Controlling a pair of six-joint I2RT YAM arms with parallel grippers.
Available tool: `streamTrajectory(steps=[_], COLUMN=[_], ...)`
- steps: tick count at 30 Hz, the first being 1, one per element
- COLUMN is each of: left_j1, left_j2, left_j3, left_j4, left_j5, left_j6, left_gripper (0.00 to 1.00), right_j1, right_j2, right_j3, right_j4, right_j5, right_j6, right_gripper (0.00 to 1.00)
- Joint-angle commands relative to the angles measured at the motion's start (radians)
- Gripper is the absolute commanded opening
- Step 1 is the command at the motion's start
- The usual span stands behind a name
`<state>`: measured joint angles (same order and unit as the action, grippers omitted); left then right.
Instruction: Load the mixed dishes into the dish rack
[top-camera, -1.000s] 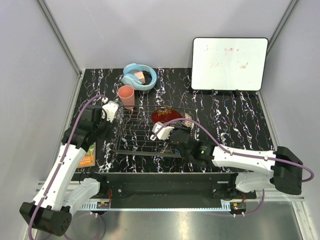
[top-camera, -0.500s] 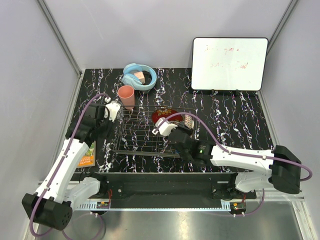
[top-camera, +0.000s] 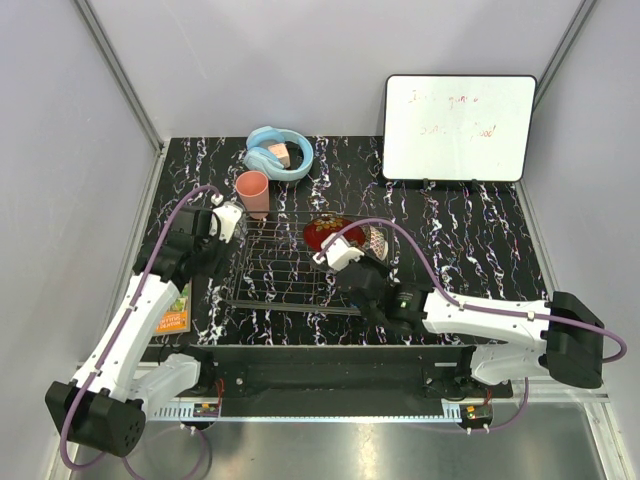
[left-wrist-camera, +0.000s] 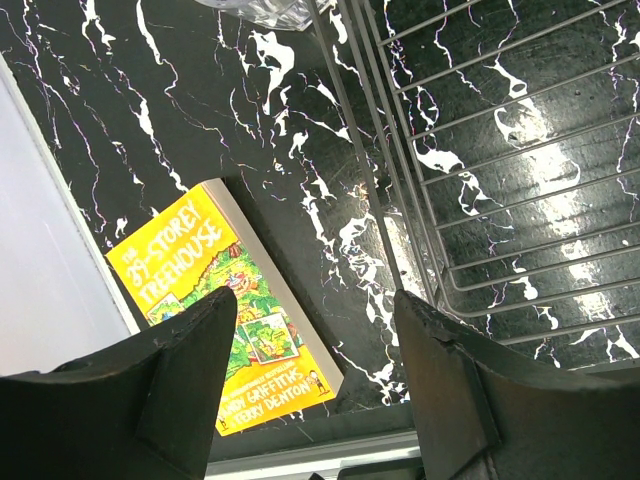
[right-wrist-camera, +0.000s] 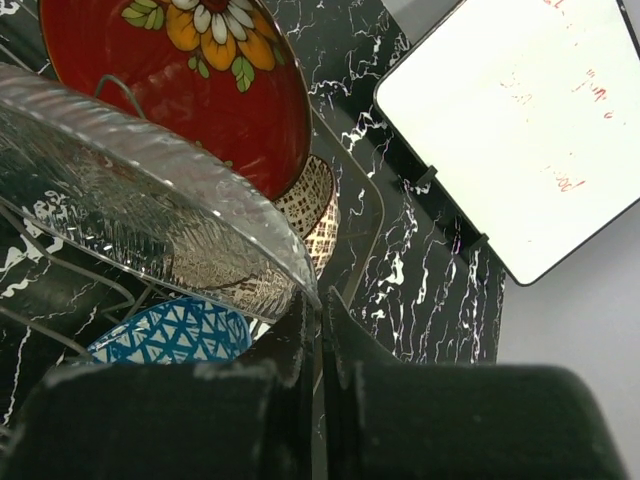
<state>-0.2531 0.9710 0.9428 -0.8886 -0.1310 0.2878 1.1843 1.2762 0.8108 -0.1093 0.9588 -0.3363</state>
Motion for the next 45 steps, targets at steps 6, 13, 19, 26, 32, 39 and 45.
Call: streamTrajectory(steps=[6, 13, 19, 26, 32, 39, 45], left_j1=[0.006, 0.006, 0.006, 0.006, 0.006, 0.005, 0.006], left_j2=[-0.006, -0.017, -0.031, -0.048, -0.057, -0.061, -0.015], left_j3=[0.045, 0.062, 0.077, 0.074, 0.071, 0.059, 0.011], left_j4=[0.033, 0.03, 0.03, 0.03, 0.028, 0.03, 0.072], left_j5=[0.008, 0.004, 0.001, -0.007, -0.01, -0.007, 0.005], left_j6=[-0.003, 0.004, 0.013, 0.022, 0.025, 0.016, 0.005], left_gripper=[0.68, 0.68, 0.68, 0.68, 0.68, 0.68, 0.69], right_j1=[0.024, 0.031, 0.031, 0.029, 0.029, 0.028, -0.17], right_j2=[0.02, 0.044, 0.046, 0.023, -0.012, 0.028, 0.17], right_j3=[-0.019, 0.011, 0.044, 0.111, 0.201, 0.321, 0.675], right_j4=[-0.142, -0.236, -0.285, -0.336, -0.319, -0.104, -0.091], right_j5=[0.06, 0.061, 0.092, 0.104, 0.1, 0.006, -0.26], right_j6=[0.031, 0.08, 0.118, 0.148, 0.128, 0.02, 0.198], right_gripper=[0.0, 0.21, 0.33, 0.44, 0.49, 0.62, 0.74])
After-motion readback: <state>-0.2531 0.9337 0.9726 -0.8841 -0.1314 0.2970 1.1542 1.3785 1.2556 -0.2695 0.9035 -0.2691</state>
